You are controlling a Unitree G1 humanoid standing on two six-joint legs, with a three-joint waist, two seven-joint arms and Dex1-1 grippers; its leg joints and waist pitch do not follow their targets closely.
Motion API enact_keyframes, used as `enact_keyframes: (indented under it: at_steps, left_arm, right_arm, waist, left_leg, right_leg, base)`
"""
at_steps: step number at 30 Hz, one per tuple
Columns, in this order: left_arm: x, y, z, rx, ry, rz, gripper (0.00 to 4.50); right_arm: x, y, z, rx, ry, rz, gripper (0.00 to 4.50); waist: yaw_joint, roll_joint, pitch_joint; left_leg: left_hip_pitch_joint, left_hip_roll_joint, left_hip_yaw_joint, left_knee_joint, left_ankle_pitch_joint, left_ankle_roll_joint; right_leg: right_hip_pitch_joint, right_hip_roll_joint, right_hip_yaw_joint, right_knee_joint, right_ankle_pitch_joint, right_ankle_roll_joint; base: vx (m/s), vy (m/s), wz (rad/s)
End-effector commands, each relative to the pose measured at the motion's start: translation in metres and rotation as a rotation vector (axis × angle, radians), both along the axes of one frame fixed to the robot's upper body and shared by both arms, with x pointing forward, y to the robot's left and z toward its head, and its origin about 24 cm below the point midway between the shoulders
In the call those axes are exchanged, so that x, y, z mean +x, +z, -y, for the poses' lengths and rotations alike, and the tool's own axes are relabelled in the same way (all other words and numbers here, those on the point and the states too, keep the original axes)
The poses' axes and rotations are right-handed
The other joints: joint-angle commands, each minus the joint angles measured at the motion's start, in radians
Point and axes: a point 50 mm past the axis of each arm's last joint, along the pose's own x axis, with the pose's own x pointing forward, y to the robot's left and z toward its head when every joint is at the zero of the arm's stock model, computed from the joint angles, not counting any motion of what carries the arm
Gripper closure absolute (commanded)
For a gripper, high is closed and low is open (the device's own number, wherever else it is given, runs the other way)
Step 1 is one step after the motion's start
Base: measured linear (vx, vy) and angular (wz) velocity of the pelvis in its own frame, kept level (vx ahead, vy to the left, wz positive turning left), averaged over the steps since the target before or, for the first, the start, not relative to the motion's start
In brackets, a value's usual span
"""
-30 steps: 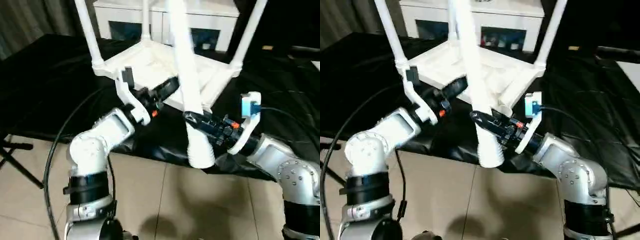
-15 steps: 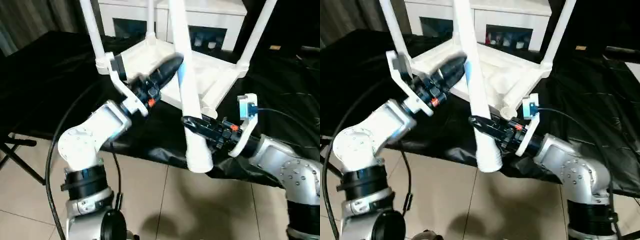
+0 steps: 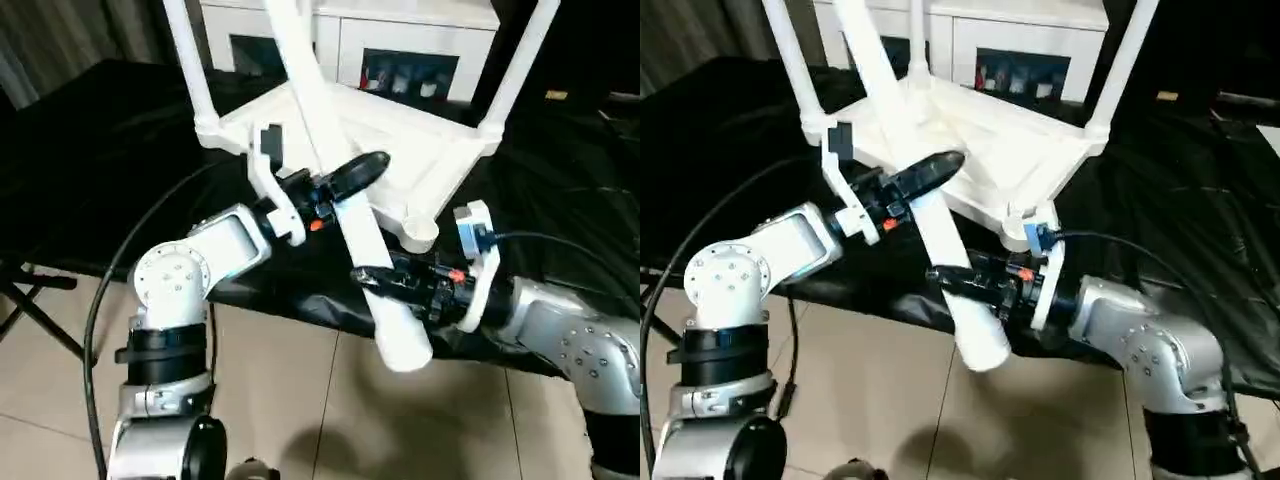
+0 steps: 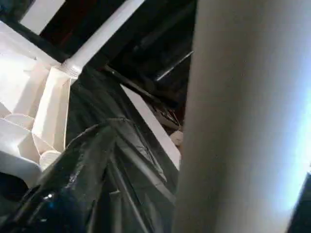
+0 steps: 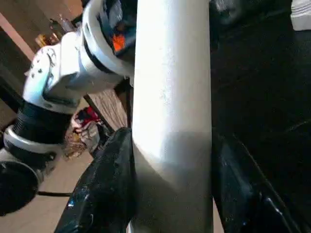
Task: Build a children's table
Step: Move to table
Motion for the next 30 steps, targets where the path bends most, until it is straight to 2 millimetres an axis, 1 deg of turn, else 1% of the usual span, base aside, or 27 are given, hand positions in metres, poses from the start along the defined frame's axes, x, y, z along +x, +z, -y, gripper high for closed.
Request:
enact_keyframes:
  at_steps: [1,3,4,6,7,8,9,10,11,14,15,16,18,19,22,23,24,25,26,27,29,30]
  left_arm:
    - [0.0017,0.0051,-0.0014,-0.013,-0.001,0.015,0.57]
    - [0.0016,0.0068,-0.0031,-0.03,-0.01,0.024,0.62]
    - [0.0014,0.0067,-0.0033,-0.028,-0.011,0.025,0.69]
    - [0.0014,0.0065,-0.0033,-0.025,-0.011,0.026,0.97]
    - [-0.0005,0.0065,-0.0029,-0.023,-0.032,0.031,0.97]
    - [-0.0021,0.0068,-0.0025,-0.022,-0.049,0.037,1.07]
    - [-0.0024,0.0068,-0.0024,-0.022,-0.051,0.038,1.21]
    - [-0.0028,0.007,-0.0023,-0.024,-0.056,0.039,1.21]
    - [-0.0027,0.0068,-0.0024,-0.014,-0.054,0.042,1.44]
    - [-0.0022,0.0064,-0.0025,-0.001,-0.044,0.047,1.52]
    - [-0.0025,0.006,-0.0021,0.01,-0.046,0.05,1.74]
    - [-0.0022,0.0056,-0.0022,0.02,-0.04,0.052,1.74]
    - [-0.002,0.0054,-0.0023,0.025,-0.037,0.052,1.92]
    - [-0.0012,0.0052,-0.0027,0.036,-0.026,0.054,2.02]
    - [0.0004,0.0052,-0.003,0.049,-0.01,0.056,2.31]
    - [0.001,0.0053,-0.003,0.057,-0.001,0.055,2.31]
    - [0.001,0.0053,-0.003,0.057,-0.001,0.055,2.49]
    - [0.001,0.0056,-0.0028,0.059,-0.003,0.057,2.58]
    - [0.0024,0.0055,-0.0033,0.073,0.014,0.058,2.64]
    - [0.0032,0.0054,-0.0035,0.092,0.022,0.066,2.66]
    - [0.0055,0.0045,-0.0041,0.149,0.058,0.082,2.69]
    - [0.0059,0.0039,-0.0035,0.186,0.07,0.096,2.7]
  right_arm:
    - [-0.0009,0.003,0.0009,-0.001,0.009,0.027,2.66]
    - [-0.0005,0.0029,0.0006,-0.001,0.011,0.029,2.66]
    - [-0.0003,0.0029,0.0007,0.0,0.012,0.03,2.66]
    - [-0.0002,0.0029,0.0009,0.0,0.013,0.03,2.66]
    - [0.0005,0.0026,0.001,-0.004,0.013,0.03,2.66]
    - [0.0011,0.0026,0.001,-0.006,0.012,0.03,2.66]
    - [0.0012,0.0025,0.001,-0.006,0.012,0.03,2.66]
    - [0.0014,0.0024,0.001,-0.008,0.012,0.031,2.66]
    - [0.0017,0.0023,0.001,-0.009,0.01,0.032,2.66]
    - [0.002,0.0021,0.001,-0.013,0.009,0.035,2.66]
    - [0.002,0.002,0.0011,-0.015,0.008,0.035,2.66]
    - [0.002,0.0019,0.0012,-0.017,0.007,0.037,2.66]
    - [0.0022,0.0019,0.0013,-0.017,0.007,0.038,2.66]
    - [0.0023,0.0018,0.0013,-0.019,0.006,0.04,2.66]
    - [0.0025,0.0018,0.0015,-0.021,0.005,0.042,2.66]
    - [0.0024,0.0018,0.0016,-0.022,0.005,0.043,2.66]
    - [0.0024,0.0018,0.0016,-0.022,0.005,0.043,2.66]
    - [0.0024,0.0018,0.0017,-0.022,0.006,0.043,2.66]
    - [0.0023,0.0017,0.0017,-0.023,0.006,0.042,2.13]
    - [0.0028,0.0016,0.0016,-0.026,0.001,0.043,1.99]
    - [0.006,0.001,0.0015,-0.04,-0.028,0.044,1.94]
    - [0.0077,0.0008,0.0012,-0.064,-0.043,0.061,1.81]
  waist:
    - [0.0,-0.013,-0.078]
    - [0.001,-0.014,-0.079]
    - [0.001,-0.015,-0.08]
    - [0.001,-0.014,-0.08]
    - [0.001,-0.016,-0.08]
    - [0.002,-0.016,-0.08]
    - [0.002,-0.016,-0.08]
    - [0.002,-0.015,-0.079]
    - [0.002,-0.015,-0.079]
    - [0.002,-0.015,-0.078]
    - [0.002,-0.015,-0.078]
    - [0.002,-0.015,-0.079]
    - [0.001,-0.015,-0.079]
    - [0.002,-0.013,-0.079]
    - [0.001,-0.014,-0.079]
    - [0.001,-0.014,-0.08]
    - [0.001,-0.014,-0.08]
    - [0.001,-0.015,-0.081]
    - [0.001,-0.014,-0.08]
    - [0.002,-0.015,-0.081]
    - [0.001,-0.014,-0.081]
    - [0.001,-0.014,-0.08]
  left_leg:
    - [0.017,0.046,-0.017,-0.07,-0.117,0.01]
    - [0.016,0.046,-0.017,-0.069,-0.107,0.014]
    - [0.015,0.046,-0.017,-0.068,-0.099,0.018]
    - [0.016,0.046,-0.017,-0.067,-0.091,0.024]
    - [0.015,0.046,-0.016,-0.067,-0.092,0.025]
    - [0.016,0.046,-0.016,-0.066,-0.089,0.026]
    - [0.015,0.046,-0.015,-0.066,-0.089,0.026]
    - [0.016,0.046,-0.015,-0.066,-0.092,0.026]
    - [0.016,0.046,-0.015,-0.067,-0.096,0.026]
    - [0.018,0.047,-0.016,-0.068,-0.109,0.018]
    - [0.017,0.047,-0.016,-0.068,-0.11,0.017]
    - [0.017,0.047,-0.016,-0.067,-0.107,0.017]
    - [0.016,0.046,-0.016,-0.067,-0.105,0.016]
    - [0.016,0.046,-0.016,-0.067,-0.105,0.016]
    - [0.016,0.046,-0.016,-0.067,-0.103,0.018]
    - [0.016,0.046,-0.016,-0.066,-0.098,0.019]
    - [0.016,0.046,-0.016,-0.066,-0.096,0.019]
    - [0.016,0.046,-0.016,-0.065,-0.094,0.019]
    - [0.015,0.046,-0.016,-0.066,-0.095,0.021]
    - [0.016,0.046,-0.016,-0.065,-0.093,0.022]
    - [0.016,0.047,-0.017,-0.066,-0.092,0.022]
    - [0.016,0.048,-0.018,-0.067,-0.094,0.021]
  right_leg:
    - [0.047,-0.075,0.056,-0.075,-0.21,-0.155]
    - [0.049,-0.076,0.056,-0.072,-0.198,-0.164]
    - [0.049,-0.075,0.056,-0.07,-0.185,-0.168]
    - [0.049,-0.075,0.056,-0.068,-0.168,-0.176]
    - [0.049,-0.075,0.056,-0.069,-0.17,-0.177]
    - [0.049,-0.075,0.056,-0.068,-0.171,-0.18]
    - [0.049,-0.075,0.057,-0.068,-0.174,-0.179]
    - [0.049,-0.075,0.057,-0.069,-0.179,-0.179]
    - [0.048,-0.075,0.056,-0.07,-0.185,-0.178]
    - [0.048,-0.076,0.056,-0.072,-0.212,-0.169]
    - [0.048,-0.076,0.057,-0.072,-0.213,-0.168]
    - [0.048,-0.075,0.057,-0.071,-0.207,-0.167]
    - [0.049,-0.076,0.057,-0.071,-0.203,-0.167]
    - [0.048,-0.076,0.056,-0.071,-0.202,-0.168]
    - [0.049,-0.075,0.056,-0.07,-0.197,-0.169]
    - [0.049,-0.075,0.057,-0.069,-0.188,-0.17]
    - [0.05,-0.075,0.057,-0.068,-0.183,-0.172]
    - [0.05,-0.075,0.057,-0.067,-0.179,-0.174]
    - [0.05,-0.075,0.057,-0.068,-0.18,-0.175]
    - [0.05,-0.075,0.057,-0.068,-0.179,-0.174]
    - [0.049,-0.074,0.057,-0.067,-0.177,-0.172]
    - [0.048,-0.074,0.056,-0.068,-0.182,-0.167]
  base:
    - [0.0,0.0,0.0]
    - [0.0,0.0,0.0]
    - [0.0,0.0,0.0]
    - [0.0,0.0,0.0]
    - [0.0,0.0,0.0]
    - [0.0,0.0,0.0]
    - [0.0,0.0,0.0]
    - [0.0,0.0,0.0]
    - [0.0,0.0,0.0]
    - [0.0,0.0,0.0]
    - [0.0,0.0,0.0]
    - [0.0,0.0,0.0]
    - [0.0,0.0,0.0]
    - [0.0,0.0,0.0]
    - [0.0,0.0,0.0]
    - [0.0,0.0,0.0]
    - [0.0,0.0,0.0]
    - [0.0,0.0,0.0]
    - [0.0,0.0,0.0]
    - [0.0,0.0,0.0]
    - [0.0,0.0,0.0]
    - [0.0,0.0,0.0]
